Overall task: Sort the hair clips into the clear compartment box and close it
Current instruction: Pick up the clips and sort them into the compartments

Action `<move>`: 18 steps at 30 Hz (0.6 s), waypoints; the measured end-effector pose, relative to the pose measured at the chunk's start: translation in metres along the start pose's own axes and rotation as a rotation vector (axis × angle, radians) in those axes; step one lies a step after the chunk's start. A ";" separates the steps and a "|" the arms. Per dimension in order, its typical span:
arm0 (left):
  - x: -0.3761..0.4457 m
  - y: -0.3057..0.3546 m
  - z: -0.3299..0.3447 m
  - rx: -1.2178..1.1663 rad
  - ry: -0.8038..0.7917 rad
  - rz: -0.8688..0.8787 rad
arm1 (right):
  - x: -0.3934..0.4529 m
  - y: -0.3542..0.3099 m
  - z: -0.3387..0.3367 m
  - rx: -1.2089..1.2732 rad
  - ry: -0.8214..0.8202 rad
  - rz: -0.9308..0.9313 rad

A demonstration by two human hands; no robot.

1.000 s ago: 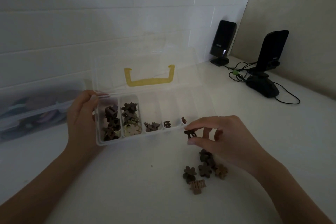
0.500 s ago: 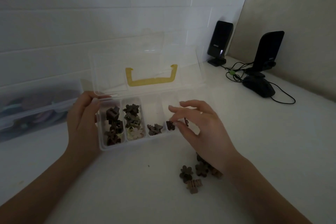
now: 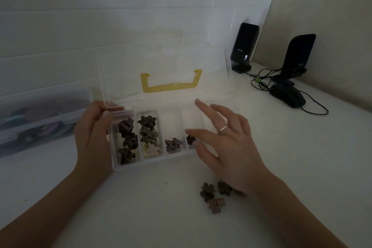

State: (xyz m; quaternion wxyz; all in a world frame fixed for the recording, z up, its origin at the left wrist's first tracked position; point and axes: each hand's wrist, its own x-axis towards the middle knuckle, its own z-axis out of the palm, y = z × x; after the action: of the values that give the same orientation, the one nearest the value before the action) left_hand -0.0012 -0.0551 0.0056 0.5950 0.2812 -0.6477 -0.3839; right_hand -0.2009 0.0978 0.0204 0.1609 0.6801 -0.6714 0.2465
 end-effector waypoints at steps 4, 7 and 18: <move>0.000 0.002 0.001 0.016 -0.001 0.020 | 0.001 -0.002 -0.003 0.033 -0.001 0.033; -0.001 0.004 0.003 -0.002 -0.007 0.013 | 0.001 0.002 -0.008 0.102 0.040 0.067; -0.002 0.003 0.002 -0.003 -0.007 -0.005 | -0.002 0.008 -0.005 0.025 0.000 0.001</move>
State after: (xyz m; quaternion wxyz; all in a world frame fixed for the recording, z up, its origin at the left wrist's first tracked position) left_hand -0.0030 -0.0519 0.0070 0.5922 0.2803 -0.6486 -0.3875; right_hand -0.2091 0.1022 0.0226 0.1523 0.6817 -0.6686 0.2552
